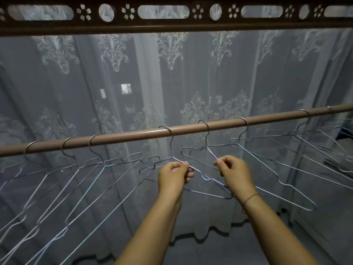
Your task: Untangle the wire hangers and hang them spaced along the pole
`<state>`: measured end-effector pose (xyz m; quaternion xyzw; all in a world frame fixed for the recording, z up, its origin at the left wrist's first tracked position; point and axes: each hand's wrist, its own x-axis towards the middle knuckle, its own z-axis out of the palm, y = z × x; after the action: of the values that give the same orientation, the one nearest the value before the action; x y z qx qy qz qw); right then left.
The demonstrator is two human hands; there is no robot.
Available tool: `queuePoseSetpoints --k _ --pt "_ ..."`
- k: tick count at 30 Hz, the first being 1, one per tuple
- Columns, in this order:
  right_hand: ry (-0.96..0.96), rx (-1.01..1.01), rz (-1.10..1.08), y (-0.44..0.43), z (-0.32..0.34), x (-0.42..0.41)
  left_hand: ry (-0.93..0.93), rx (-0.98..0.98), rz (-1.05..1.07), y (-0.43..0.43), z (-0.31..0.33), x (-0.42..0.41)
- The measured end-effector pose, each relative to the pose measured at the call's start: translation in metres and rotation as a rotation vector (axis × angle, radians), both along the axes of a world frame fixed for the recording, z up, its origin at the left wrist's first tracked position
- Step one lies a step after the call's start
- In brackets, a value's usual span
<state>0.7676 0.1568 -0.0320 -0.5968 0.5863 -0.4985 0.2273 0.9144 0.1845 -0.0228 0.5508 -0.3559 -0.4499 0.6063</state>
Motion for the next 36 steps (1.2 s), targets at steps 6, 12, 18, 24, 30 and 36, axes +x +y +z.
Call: queuePoseSetpoints --k 6,12,18,24,30,36 --pt "-0.035 0.015 -0.032 -0.004 -0.005 -0.019 -0.016 0.021 -0.083 -0.003 0.000 -0.023" --pt "-0.063 0.034 -0.035 -0.004 -0.004 -0.017 -0.054 0.059 -0.152 -0.008 0.003 -0.016" --pt "-0.010 0.041 -0.124 0.006 0.004 -0.015 -0.118 0.079 -0.201 0.000 0.001 -0.003" --pt "-0.047 -0.369 -0.113 0.064 0.050 0.041 -0.413 -0.177 0.134 0.046 0.028 0.063" --pt "-0.219 0.115 0.526 0.090 0.028 0.164 -0.554 -0.186 0.550 0.082 0.032 0.171" --pt "-0.475 0.527 0.632 0.073 0.009 0.251 -0.681 0.083 0.407 0.081 0.014 0.220"
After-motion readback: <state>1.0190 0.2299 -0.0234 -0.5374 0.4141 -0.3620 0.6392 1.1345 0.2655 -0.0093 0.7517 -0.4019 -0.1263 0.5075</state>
